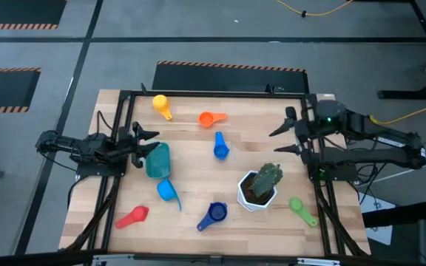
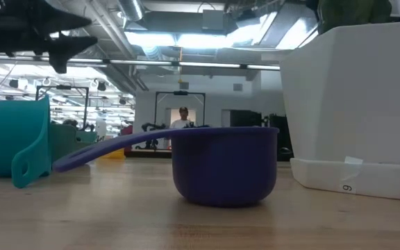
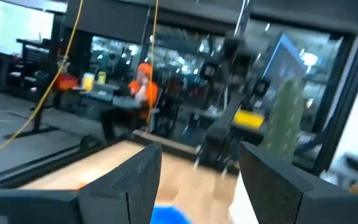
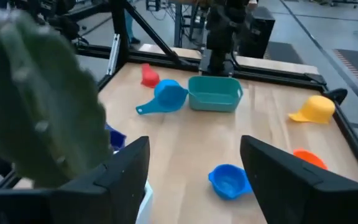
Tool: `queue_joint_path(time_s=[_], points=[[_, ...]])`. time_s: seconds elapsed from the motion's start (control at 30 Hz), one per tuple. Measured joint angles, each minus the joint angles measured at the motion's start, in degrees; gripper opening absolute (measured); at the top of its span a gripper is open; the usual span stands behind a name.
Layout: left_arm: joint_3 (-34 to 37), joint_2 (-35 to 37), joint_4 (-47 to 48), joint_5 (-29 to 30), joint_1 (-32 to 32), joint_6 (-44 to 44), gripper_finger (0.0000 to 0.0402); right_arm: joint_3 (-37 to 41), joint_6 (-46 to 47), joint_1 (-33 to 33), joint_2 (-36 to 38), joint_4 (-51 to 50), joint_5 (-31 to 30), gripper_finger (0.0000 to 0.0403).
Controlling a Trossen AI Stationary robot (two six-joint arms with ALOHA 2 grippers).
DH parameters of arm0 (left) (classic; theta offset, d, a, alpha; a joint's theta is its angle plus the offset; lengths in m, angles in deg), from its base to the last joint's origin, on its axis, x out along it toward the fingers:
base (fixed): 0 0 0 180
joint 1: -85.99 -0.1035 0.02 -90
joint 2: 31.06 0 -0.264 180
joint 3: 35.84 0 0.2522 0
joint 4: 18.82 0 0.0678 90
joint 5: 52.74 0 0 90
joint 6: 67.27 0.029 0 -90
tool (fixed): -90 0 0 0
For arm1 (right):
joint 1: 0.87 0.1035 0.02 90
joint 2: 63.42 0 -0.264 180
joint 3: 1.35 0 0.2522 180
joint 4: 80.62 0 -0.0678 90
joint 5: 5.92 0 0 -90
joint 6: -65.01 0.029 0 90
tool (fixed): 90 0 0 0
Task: Nest measuring cups in basket
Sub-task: Adjust the light blue measuring cup
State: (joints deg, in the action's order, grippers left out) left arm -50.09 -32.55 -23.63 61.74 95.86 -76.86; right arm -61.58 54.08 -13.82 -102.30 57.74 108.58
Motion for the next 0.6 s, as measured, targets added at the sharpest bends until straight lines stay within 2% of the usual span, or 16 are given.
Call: queue_joint_path(time_s=[0.1, 0.2, 0.33, 0.6], points=[[0.0, 0.0, -2.9, -0.6, 0.0, -2.2, 0.0207, 4.1, 0.4, 0.0, 3.2, 2.9, 0.7, 0.0256], [0.0, -0.5, -4.6, -3.8, 0.0, -2.5, 0.0207, 7.4, 0.4, 0.0, 5.4, 6.7, 0.9, 0.0256], [-1.4, -3.5, -4.9, -4.7, 0.0, -5.3, 0.0207, 10.3, 0.4, 0.0, 6.9, 9.2, 1.0, 0.0256], [-11.7, -18.0, -1.6, -8.6, 0.0, -7.6, 0.0207, 13.2, 1.9, 0.0, 6.4, 11.2, 1.0, 0.0255]])
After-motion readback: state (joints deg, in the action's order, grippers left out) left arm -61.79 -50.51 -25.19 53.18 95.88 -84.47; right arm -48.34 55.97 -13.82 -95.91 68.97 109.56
